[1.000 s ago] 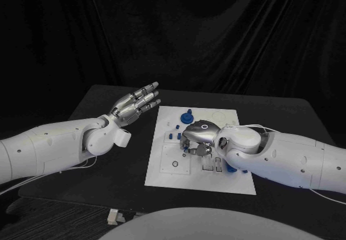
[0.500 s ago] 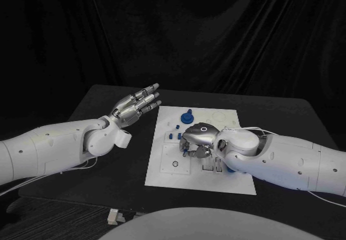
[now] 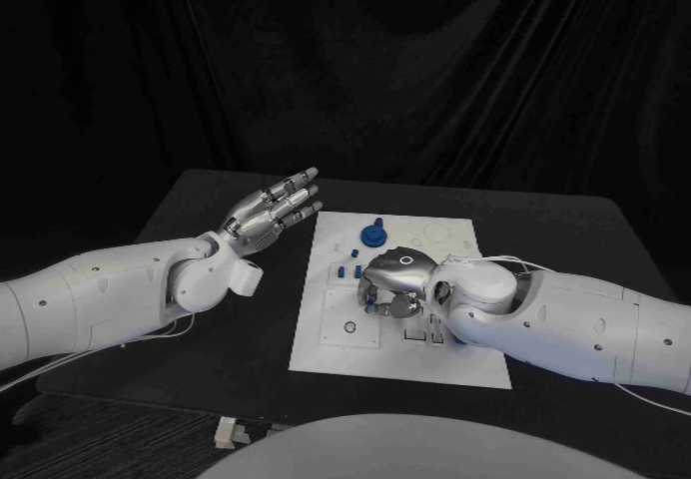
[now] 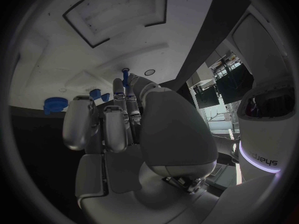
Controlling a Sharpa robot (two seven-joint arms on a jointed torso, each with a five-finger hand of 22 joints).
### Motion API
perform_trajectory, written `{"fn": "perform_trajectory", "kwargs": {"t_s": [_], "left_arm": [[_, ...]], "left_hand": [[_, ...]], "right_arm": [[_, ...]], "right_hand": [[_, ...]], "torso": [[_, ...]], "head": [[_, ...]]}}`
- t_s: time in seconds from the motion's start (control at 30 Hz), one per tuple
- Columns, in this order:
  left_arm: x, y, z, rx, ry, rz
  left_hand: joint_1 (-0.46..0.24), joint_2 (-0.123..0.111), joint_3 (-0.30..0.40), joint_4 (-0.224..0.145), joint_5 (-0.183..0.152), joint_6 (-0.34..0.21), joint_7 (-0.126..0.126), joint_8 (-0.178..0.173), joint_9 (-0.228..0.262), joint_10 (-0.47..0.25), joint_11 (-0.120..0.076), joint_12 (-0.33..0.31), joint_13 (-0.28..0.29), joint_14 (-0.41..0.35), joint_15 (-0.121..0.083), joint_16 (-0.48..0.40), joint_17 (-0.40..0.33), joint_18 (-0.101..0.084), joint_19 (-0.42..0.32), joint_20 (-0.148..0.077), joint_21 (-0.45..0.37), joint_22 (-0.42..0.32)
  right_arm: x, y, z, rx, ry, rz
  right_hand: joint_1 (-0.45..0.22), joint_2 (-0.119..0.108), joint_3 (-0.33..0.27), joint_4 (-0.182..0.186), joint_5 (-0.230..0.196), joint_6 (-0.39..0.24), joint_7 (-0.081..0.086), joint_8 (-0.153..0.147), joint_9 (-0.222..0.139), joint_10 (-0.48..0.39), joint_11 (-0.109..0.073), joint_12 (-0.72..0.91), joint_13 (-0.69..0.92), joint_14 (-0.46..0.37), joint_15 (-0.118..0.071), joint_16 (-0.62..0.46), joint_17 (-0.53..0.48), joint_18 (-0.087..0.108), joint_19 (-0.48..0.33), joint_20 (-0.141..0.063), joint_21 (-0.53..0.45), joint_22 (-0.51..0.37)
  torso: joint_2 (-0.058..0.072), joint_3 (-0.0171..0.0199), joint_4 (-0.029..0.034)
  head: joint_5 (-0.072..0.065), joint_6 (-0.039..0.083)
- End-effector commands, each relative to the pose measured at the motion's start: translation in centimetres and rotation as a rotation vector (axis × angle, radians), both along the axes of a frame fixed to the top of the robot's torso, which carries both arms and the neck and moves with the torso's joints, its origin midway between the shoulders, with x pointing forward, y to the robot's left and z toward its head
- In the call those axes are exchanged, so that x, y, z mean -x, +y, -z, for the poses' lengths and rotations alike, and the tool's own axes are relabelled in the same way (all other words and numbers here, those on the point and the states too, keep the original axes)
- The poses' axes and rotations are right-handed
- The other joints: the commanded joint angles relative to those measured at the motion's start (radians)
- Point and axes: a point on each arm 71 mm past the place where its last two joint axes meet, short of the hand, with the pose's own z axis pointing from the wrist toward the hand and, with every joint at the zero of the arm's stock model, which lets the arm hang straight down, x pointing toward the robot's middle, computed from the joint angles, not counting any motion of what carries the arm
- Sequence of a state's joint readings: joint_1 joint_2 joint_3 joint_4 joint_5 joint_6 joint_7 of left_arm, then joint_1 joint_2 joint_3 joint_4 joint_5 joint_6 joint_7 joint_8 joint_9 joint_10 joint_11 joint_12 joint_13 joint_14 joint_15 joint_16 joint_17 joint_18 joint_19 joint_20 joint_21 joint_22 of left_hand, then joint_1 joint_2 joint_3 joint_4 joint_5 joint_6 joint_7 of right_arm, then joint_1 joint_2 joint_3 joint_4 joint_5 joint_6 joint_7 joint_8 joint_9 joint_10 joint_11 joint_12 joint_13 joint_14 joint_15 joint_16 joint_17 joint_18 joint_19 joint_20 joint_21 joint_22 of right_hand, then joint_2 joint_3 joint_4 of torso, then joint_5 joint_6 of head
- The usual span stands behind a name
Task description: Assemble the parts on the task board
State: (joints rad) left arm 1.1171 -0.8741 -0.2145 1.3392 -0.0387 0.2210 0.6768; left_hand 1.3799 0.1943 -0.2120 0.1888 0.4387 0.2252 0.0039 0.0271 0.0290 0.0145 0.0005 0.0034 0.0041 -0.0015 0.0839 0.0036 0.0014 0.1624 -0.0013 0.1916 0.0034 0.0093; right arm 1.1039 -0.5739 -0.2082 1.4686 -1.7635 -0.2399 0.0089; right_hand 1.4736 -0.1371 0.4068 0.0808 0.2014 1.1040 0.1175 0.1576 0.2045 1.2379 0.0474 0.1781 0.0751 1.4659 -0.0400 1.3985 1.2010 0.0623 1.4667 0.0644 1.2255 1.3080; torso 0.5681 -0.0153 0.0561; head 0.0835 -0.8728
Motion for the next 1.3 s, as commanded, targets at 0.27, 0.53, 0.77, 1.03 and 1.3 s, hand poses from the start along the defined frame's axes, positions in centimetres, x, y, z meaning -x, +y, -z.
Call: {"fn": "perform_trajectory", "kwargs": {"t_s": [0.27, 0.53, 0.77, 1.03, 1.3], "left_arm": [[0.1, -0.1, 0.0, 0.02, 0.001, 0.01], [0.1, -0.2, 0.1, 0.022, 0.005, 0.015], [0.1, -0.2, 0.2, 0.021, 0.009, 0.018], [0.1, -0.2, 0.3, 0.018, 0.015, 0.02], [0.2, -0.2, 0.4, 0.017, 0.019, 0.022]], "left_hand": [[0.0, 0.012, 0.0, -0.006, 0.003, 0.001, 0.009, 0.005, 0.002, 0.0, 0.0, 0.002, 0.001, 0.001, 0.004, -0.004, -0.001, 0.015, 0.002, 0.007, -0.002, 0.0], [0.0, 0.013, -0.001, -0.007, 0.003, 0.002, 0.01, 0.006, 0.002, 0.0, 0.0, 0.002, 0.001, 0.001, 0.004, -0.004, -0.001, 0.015, 0.002, 0.007, -0.002, 0.0], [0.001, 0.014, 0.0, -0.007, 0.003, 0.002, 0.011, 0.006, 0.002, -0.001, 0.0, 0.002, 0.001, 0.001, 0.004, -0.004, -0.001, 0.015, 0.002, 0.007, -0.001, 0.0], [0.001, 0.017, 0.0, -0.007, 0.004, 0.003, 0.013, 0.006, 0.002, -0.001, 0.0, 0.002, 0.001, 0.001, 0.006, -0.004, -0.001, 0.015, 0.003, 0.008, -0.001, 0.0], [0.002, 0.018, 0.0, -0.008, 0.004, 0.003, 0.015, 0.006, 0.002, -0.001, 0.0, 0.002, 0.001, 0.001, 0.006, -0.004, -0.001, 0.015, 0.003, 0.008, -0.001, 0.001]], "right_arm": [[0.1, 0.1, 0.4, 0.003, 0.003, 0.015], [0.2, 0.1, 1.0, 0.015, 0.015, 0.025], [0.3, 0.0, 1.4, 0.029, 0.028, 0.032], [0.4, -0.1, 1.5, 0.031, 0.032, 0.03], [0.4, -0.3, 1.6, 0.049, 0.041, 0.044]], "right_hand": [[0.011, -0.001, -0.002, -0.007, 0.006, -0.007, -0.002, -0.005, -0.001, 0.012, -0.002, 0.005, 0.003, 0.037, 0.008, -0.003, 0.0, 0.009, -0.002, 0.007, -0.005, 0.169], [0.011, -0.003, 0.0, -0.015, 0.006, -0.023, 0.003, -0.018, -0.005, -0.001, 0.003, 0.005, 0.005, 0.031, 0.012, -0.013, -0.018, 0.012, -0.009, 0.009, -0.023, 0.164], [0.004, -0.007, -0.001, -0.021, 0.004, -0.047, 0.007, -0.035, -0.009, -0.031, 0.007, 0.006, 0.008, 0.02, 0.016, -0.028, -0.045, 0.018, -0.022, 0.013, -0.053, 0.156], [-0.009, -0.014, -0.007, -0.023, -0.006, -0.069, 0.004, -0.048, -0.012, -0.066, 0.011, 0.014, 0.015, 0.012, 0.018, -0.038, -0.061, 0.022, -0.032, 0.016, -0.072, 0.151], [-0.054, -0.039, -0.038, -0.008, -0.022, -0.166, -0.034, -0.092, -0.026, -0.173, 0.032, 0.019, 0.022, -0.006, 0.02, -0.053, -0.087, 0.031, -0.055, 0.018, -0.123, 0.138]], "torso": [[0.0, -0.0001, -0.0001], [0.0, 0.0, 0.0], [0.0, -0.0002, 0.0001], [0.0, 0.0, 0.0], [0.0, -0.0001, -0.0005]], "head": [[0.002, 0.0], [0.003, 0.0], [0.002, 0.0], [0.002, 0.0], [0.004, 0.0]]}}
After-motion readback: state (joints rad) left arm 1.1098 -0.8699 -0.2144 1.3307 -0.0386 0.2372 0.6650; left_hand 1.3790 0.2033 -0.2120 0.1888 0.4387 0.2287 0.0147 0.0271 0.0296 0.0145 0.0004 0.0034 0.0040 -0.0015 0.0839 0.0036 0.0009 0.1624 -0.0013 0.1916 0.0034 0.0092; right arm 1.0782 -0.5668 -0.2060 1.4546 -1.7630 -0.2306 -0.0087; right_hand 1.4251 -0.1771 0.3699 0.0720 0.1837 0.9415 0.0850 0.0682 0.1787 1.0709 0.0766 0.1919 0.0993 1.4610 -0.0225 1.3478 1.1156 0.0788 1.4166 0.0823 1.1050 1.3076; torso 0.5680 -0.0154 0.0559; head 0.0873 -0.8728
